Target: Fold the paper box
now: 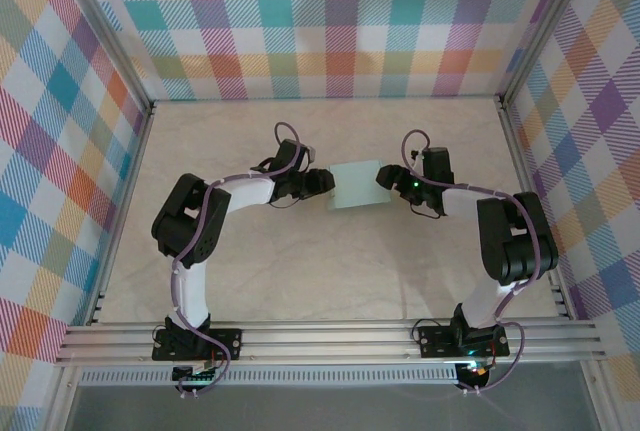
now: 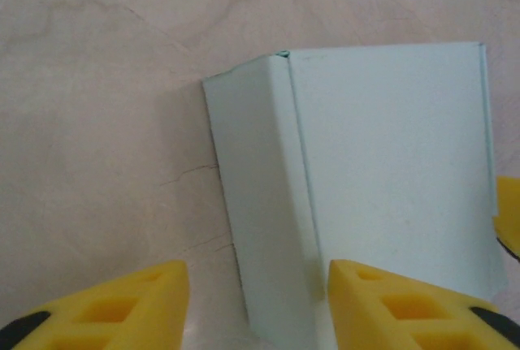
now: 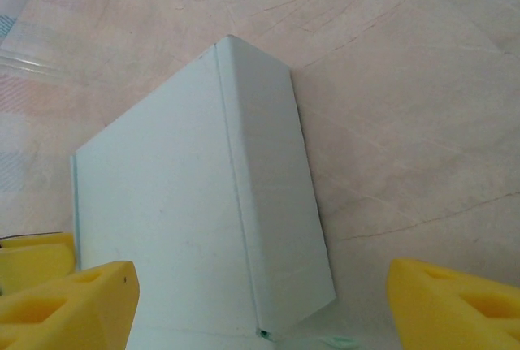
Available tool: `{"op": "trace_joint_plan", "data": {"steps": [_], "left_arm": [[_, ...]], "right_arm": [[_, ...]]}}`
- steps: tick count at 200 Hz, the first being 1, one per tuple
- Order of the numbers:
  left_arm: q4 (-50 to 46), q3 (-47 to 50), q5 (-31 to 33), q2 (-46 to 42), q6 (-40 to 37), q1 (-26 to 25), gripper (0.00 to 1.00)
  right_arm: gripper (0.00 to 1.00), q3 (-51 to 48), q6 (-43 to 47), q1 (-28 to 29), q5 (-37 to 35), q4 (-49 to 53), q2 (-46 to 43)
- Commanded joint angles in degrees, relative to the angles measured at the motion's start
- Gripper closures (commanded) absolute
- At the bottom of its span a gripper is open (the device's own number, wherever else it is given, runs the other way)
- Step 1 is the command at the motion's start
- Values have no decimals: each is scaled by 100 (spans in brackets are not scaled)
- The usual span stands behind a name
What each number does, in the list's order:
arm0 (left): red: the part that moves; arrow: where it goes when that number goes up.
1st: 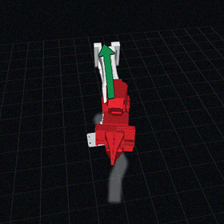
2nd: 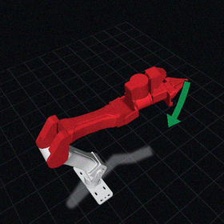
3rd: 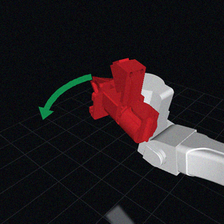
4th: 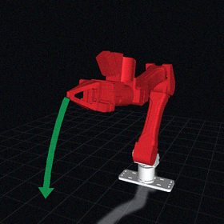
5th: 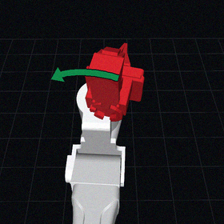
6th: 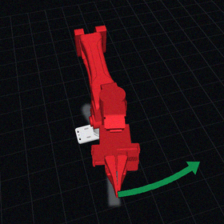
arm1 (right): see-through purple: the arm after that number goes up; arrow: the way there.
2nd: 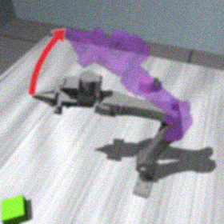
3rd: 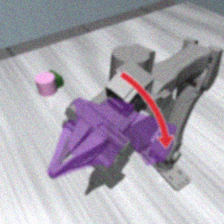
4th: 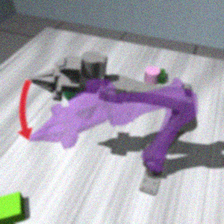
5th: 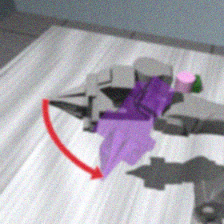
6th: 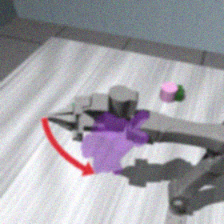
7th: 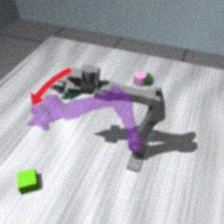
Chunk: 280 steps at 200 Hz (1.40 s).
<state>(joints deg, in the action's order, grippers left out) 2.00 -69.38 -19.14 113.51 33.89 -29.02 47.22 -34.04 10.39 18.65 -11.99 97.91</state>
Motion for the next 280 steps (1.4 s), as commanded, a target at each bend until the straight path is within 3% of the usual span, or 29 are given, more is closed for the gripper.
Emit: {"op": "trace_joint_plan", "data": {"steps": [1,75,108,143,197,220,245,280], "left_arm": [[177,174,-228,-50,74,78,63],[809,779,-676,-51,412,444,68],[809,821,-713,-84,386,449,68],[780,769,-697,-58,355,450,68],[699,744,-680,-79,223,449,63],[705,756,-611,-174,163,449,62],[791,830,-512,-378,103,453,54],[1036,1146,156,-1008,-457,413,26]], "right_arm": [[20,-53,-111,-63,216,-226,73],[20,-44,-329,-89,564,-473,180],[21,88,-473,-99,1244,-761,379],[32,222,-799,-99,2122,-1352,696],[53,26,-1353,-160,2425,-2073,634],[56,28,-1447,-196,2482,-2075,617],[61,55,-1360,-211,2363,-1800,520],[60,42,-1444,-261,2282,-1700,373]]}}
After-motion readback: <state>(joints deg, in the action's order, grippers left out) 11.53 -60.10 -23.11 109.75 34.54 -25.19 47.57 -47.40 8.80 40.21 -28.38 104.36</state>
